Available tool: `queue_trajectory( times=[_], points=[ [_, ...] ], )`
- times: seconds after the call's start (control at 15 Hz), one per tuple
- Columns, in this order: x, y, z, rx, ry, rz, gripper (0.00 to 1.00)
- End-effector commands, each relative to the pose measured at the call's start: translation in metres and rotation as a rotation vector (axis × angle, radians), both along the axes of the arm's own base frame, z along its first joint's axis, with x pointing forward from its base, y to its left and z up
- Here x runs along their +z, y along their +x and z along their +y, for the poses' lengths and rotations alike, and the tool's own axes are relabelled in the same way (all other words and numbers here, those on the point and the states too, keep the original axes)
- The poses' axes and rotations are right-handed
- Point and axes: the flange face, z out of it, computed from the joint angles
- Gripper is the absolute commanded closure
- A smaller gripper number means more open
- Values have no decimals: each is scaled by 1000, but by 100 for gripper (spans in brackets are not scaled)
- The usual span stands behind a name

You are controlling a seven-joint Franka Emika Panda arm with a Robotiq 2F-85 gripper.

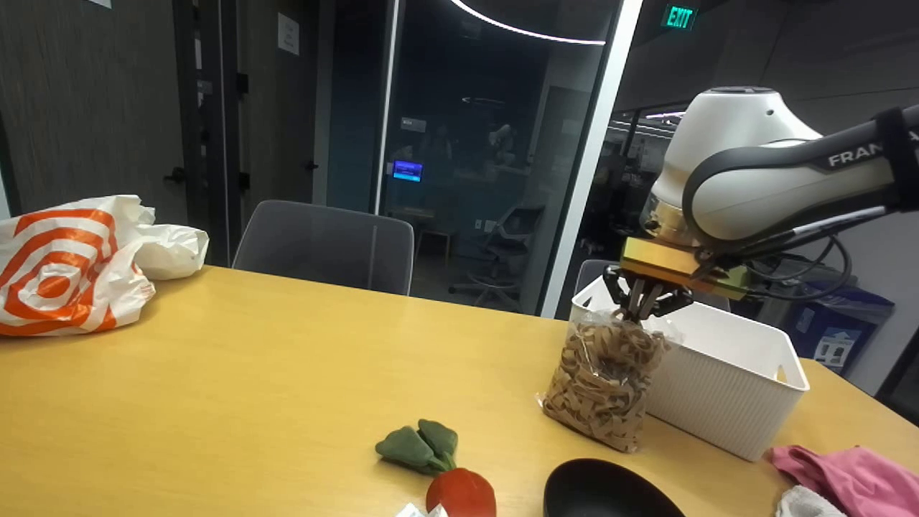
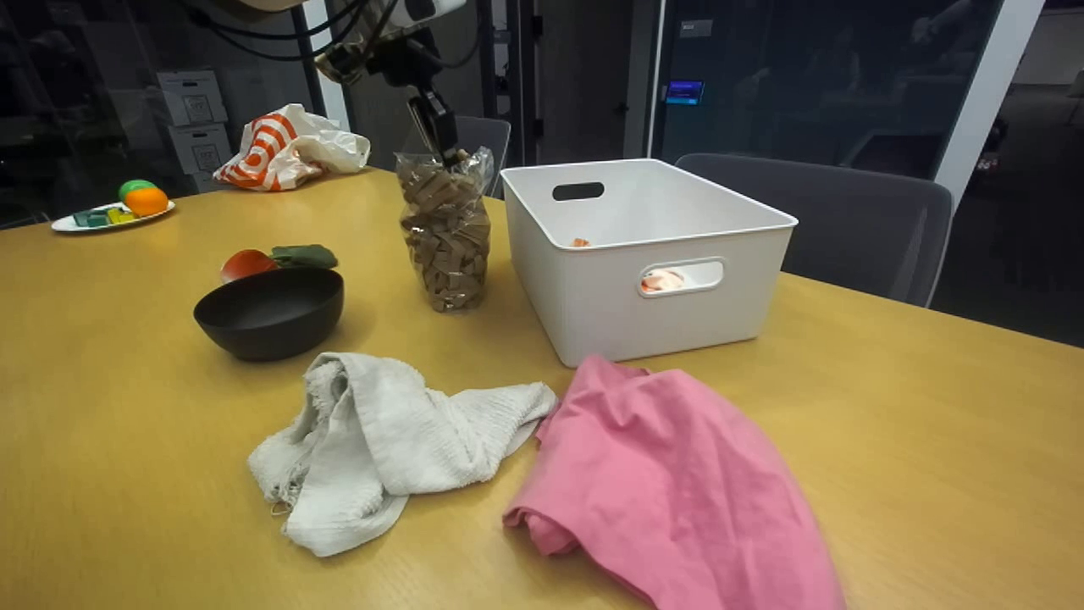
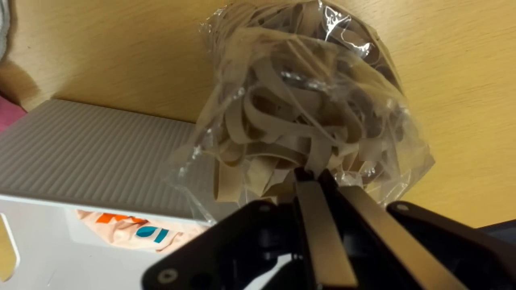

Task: Put some rubber bands in the black bowl then put the radish in the bowl.

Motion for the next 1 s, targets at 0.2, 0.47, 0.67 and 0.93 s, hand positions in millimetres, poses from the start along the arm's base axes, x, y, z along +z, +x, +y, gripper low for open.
queue_trajectory(
  times=[0.2,0.47,0.67,0.93],
  points=[
    [61,-2,-4,20,66,-61,90],
    [98,-12,-6,86,157,-80,90],
    [125,-29,-4,173,244,-75,91],
    [143,-71,-9,279,245,7,91]
  ],
)
